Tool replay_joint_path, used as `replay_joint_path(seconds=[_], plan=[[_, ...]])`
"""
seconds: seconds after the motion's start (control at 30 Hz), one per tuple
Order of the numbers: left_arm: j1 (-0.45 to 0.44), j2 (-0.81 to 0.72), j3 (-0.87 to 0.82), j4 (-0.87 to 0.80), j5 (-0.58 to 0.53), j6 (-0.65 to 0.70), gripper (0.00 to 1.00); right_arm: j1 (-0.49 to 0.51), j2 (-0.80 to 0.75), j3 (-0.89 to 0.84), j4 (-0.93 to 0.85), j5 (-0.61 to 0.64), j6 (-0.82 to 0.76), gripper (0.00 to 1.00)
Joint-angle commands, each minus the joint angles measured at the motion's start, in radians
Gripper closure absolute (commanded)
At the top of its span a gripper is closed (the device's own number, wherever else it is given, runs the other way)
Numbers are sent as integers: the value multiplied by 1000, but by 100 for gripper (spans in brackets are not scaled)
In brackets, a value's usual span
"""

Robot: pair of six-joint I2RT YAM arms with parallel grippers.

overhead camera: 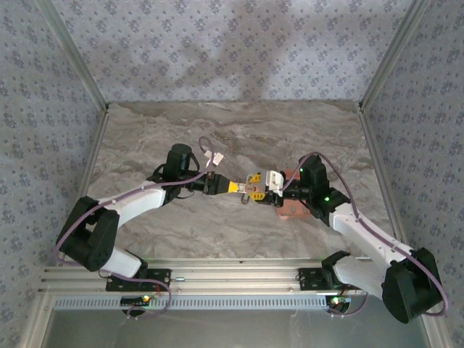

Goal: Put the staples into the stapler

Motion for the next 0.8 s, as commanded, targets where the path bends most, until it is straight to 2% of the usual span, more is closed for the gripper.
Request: replay_joint_path(seconds=[0.0,0.1,0.23,0.3,0.53,0.77], plan=[[-7,5,30,28,28,-2,74,4,2,-3,32,-34,-1,72],[-7,-9,25,7,-4,9,61,6,-9,8,-32,-36,-15,83],[5,-40,26,-75,-68,60,44,16,-40,3,-123,-10,-21,92],[12,-48,25,-113,-92,85,41,25,-54,-9,-143,12,-16,95],[53,-67,-7,-126,-125,87,37,61,-65,-63,-83,47,44,96],[176,-157,-44,-277,-332,119,37,174,38,-80,-58,153,123,96]])
